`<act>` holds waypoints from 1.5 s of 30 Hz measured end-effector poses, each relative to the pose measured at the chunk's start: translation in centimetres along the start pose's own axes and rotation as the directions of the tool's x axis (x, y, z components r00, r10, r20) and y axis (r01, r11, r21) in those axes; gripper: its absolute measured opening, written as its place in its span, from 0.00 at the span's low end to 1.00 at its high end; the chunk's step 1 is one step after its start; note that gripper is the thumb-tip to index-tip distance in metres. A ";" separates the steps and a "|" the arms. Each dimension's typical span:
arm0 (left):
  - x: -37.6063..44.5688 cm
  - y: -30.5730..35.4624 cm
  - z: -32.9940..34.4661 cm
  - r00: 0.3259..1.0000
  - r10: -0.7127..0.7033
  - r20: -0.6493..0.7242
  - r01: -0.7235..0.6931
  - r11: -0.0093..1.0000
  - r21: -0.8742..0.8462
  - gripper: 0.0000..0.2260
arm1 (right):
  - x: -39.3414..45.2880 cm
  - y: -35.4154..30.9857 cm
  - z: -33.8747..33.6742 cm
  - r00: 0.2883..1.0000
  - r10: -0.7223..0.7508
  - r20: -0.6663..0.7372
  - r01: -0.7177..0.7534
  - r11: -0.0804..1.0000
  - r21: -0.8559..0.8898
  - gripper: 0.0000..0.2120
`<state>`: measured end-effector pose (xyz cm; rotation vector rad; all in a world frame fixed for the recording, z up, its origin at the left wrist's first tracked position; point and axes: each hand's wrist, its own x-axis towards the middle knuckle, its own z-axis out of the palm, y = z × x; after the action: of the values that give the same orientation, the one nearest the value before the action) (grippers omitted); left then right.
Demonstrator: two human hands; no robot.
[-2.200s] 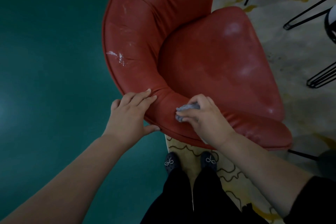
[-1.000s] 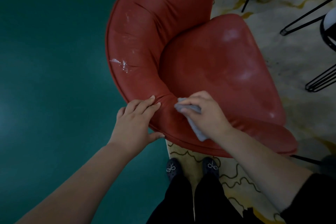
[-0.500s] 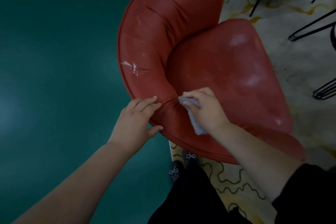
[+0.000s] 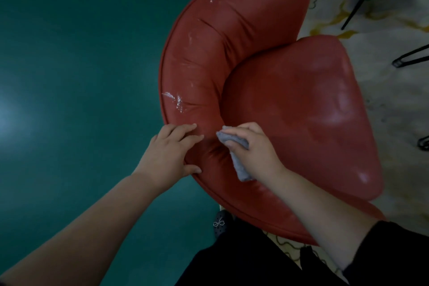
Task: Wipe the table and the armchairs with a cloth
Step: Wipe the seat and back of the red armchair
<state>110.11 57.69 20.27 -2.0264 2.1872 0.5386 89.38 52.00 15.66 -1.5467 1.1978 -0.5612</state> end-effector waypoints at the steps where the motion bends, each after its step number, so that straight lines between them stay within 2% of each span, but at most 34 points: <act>1: 0.0 0.0 0.0 1.000 -0.002 0.004 0.002 1.000 0.000 0.35 | 0.1 -0.1 0.3 1.000 -0.010 0.010 0.010 1.000 0.010 0.12; 5: 0.2 -0.2 -0.1 1.000 -0.010 -0.016 0.010 1.000 -0.017 0.31 | 0.0 1.6 0.7 0.998 0.000 0.069 0.005 0.998 -0.062 0.13; 9: 0.8 -0.3 -0.6 1.000 0.011 0.019 -0.010 1.000 -0.017 0.30 | 0.6 2.0 -0.1 0.993 0.068 0.095 -0.056 0.991 -0.124 0.12; 13: 1.6 -1.1 -1.7 0.999 0.046 -0.007 -0.046 0.999 -0.029 0.26 | 1.4 0.4 0.2 0.996 0.065 0.058 -0.061 0.996 -0.060 0.11; 15: 2.2 -1.7 -2.4 0.996 0.060 -0.067 -0.064 0.996 -0.060 0.21 | 2.0 -1.0 1.2 0.999 0.030 0.026 -0.029 1.000 -0.005 0.12; 18: 3.6 -3.1 -3.4 0.971 0.032 -0.236 -0.064 0.989 -0.130 0.15 | 3.2 -2.6 2.6 0.999 -0.007 -0.032 0.008 0.999 0.037 0.12; 21: 5.5 -5.4 -4.7 0.940 -0.057 -0.337 -0.008 0.982 -0.188 0.16 | 3.7 -2.5 4.0 0.999 -0.010 -0.033 0.011 0.999 0.033 0.13; 25: 8.5 -8.9 -6.3 0.970 -0.019 -0.243 -0.010 0.993 -0.119 0.24 | 4.5 -2.1 5.1 0.992 0.075 -0.103 -0.076 0.997 -0.004 0.12; 29: 11.3 -11.7 -7.1 0.988 0.108 -0.106 -0.111 0.994 -0.022 0.25 | 6.1 -3.8 5.7 0.969 0.058 -0.238 -0.047 0.998 0.051 0.13; 33: 13.6 -13.4 -7.3 0.978 0.209 -0.016 -0.209 0.977 -0.046 0.25 | 7.7 -5.7 6.7 0.948 0.078 -0.309 -0.044 0.992 0.117 0.11; 36: 14.4 -14.5 -7.1 0.960 0.280 -0.010 -0.280 0.956 -0.084 0.26 | 8.7 -6.8 7.6 0.933 0.064 -0.353 -0.025 0.993 0.114 0.12; 39: 14.7 -15.1 -7.0 0.945 0.326 -0.043 -0.328 0.937 -0.120 0.25 | 9.8 -8.0 8.9 0.934 -0.022 -0.357 0.042 0.998 0.049 0.16; 41: 14.9 -15.1 -6.9 0.941 0.334 -0.054 -0.338 0.932 -0.127 0.25 | 10.4 -8.4 9.9 0.932 -0.100 -0.348 0.095 0.995 -0.031 0.15; 45: 14.7 -15.2 -6.6 0.941 0.329 -0.076 -0.337 0.930 -0.147 0.25 | 11.0 -8.0 11.7 0.956 -0.154 -0.250 0.071 0.947 -0.312 0.11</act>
<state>124.62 40.93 19.00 -1.7560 2.6171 0.7251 106.54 46.92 16.60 -1.8499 1.4612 -0.7106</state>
